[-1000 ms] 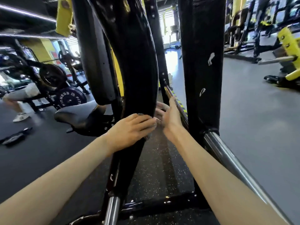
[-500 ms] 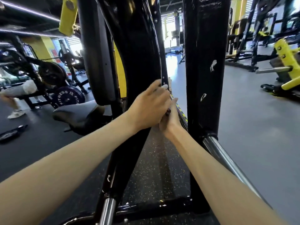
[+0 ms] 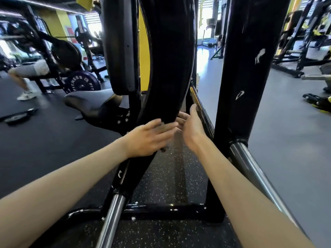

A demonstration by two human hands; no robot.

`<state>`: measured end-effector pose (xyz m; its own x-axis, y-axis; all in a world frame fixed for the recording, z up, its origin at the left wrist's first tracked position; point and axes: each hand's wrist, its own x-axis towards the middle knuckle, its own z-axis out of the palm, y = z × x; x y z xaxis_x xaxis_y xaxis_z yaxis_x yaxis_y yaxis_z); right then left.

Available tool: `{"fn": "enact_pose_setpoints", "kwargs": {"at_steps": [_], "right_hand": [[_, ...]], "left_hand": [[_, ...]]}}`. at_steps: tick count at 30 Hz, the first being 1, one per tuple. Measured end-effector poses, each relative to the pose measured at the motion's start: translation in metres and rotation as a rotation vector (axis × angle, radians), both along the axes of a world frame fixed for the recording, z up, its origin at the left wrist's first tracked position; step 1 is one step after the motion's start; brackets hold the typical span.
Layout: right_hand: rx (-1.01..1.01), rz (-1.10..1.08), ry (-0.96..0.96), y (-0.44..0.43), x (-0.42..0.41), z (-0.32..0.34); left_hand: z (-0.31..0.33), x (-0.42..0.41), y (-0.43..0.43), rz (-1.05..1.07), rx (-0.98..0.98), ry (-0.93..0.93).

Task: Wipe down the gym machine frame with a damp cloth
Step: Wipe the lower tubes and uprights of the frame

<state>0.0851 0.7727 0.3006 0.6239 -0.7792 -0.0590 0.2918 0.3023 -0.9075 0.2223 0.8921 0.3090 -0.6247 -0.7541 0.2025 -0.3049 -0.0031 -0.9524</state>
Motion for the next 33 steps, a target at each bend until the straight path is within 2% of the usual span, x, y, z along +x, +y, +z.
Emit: {"fn": "enact_pose_setpoints", "kwargs": {"at_steps": [3, 4, 6, 7, 9, 12, 16, 18, 19, 21, 24, 26, 29, 30, 31, 33], "right_hand": [[-0.047, 0.035, 0.035, 0.010, 0.008, -0.004], [-0.059, 0.043, 0.045, 0.013, 0.010, -0.005], [-0.057, 0.048, 0.053, 0.021, 0.013, -0.006], [-0.043, 0.054, 0.041, 0.023, 0.015, -0.006], [-0.027, 0.045, 0.000, 0.025, 0.019, -0.008], [-0.021, 0.002, -0.036, 0.030, 0.025, -0.012], [-0.085, -0.001, -0.024, 0.035, 0.028, -0.017], [-0.100, 0.002, -0.016, 0.036, 0.028, -0.017], [-0.106, -0.005, -0.012, 0.036, 0.029, -0.018], [-0.123, -0.036, -0.012, 0.037, 0.029, -0.019], [-0.116, -0.066, -0.013, 0.039, 0.030, -0.019], [-0.110, -0.055, 0.004, 0.041, 0.029, -0.018], [-0.082, -0.064, 0.016, 0.045, 0.030, -0.016], [-0.076, -0.068, 0.007, 0.045, 0.030, -0.016], [-0.076, -0.070, -0.004, 0.046, 0.031, -0.016], [-0.071, -0.070, -0.025, 0.048, 0.033, -0.017]], "left_hand": [[-0.041, 0.036, 0.036, 0.055, 0.154, -0.073], [-0.043, 0.040, 0.038, 0.051, 0.147, -0.069], [-0.028, 0.034, 0.029, -0.005, -0.011, 0.038], [-0.015, 0.027, 0.021, -0.047, -0.129, 0.181], [0.008, 0.012, 0.006, -0.130, -0.289, 0.651], [-0.008, -0.007, 0.004, -0.289, -0.311, 1.327], [-0.062, -0.028, 0.033, -0.146, -0.462, 2.097], [-0.041, -0.037, 0.027, -0.068, -0.582, 2.318], [-0.022, -0.041, 0.018, -0.074, -0.610, 2.346], [0.012, -0.055, 0.002, -0.205, -0.552, 2.274], [0.015, -0.063, -0.001, -0.351, -0.462, 2.154], [-0.015, -0.047, 0.015, -0.233, -0.540, 2.229], [-0.050, -0.019, 0.044, 0.296, -0.692, 2.534], [-0.051, -0.019, 0.046, 0.418, -0.724, 2.562], [-0.046, -0.022, 0.042, 0.416, -0.763, 2.550], [-0.027, -0.041, 0.024, 0.173, -0.803, 2.488]]}}
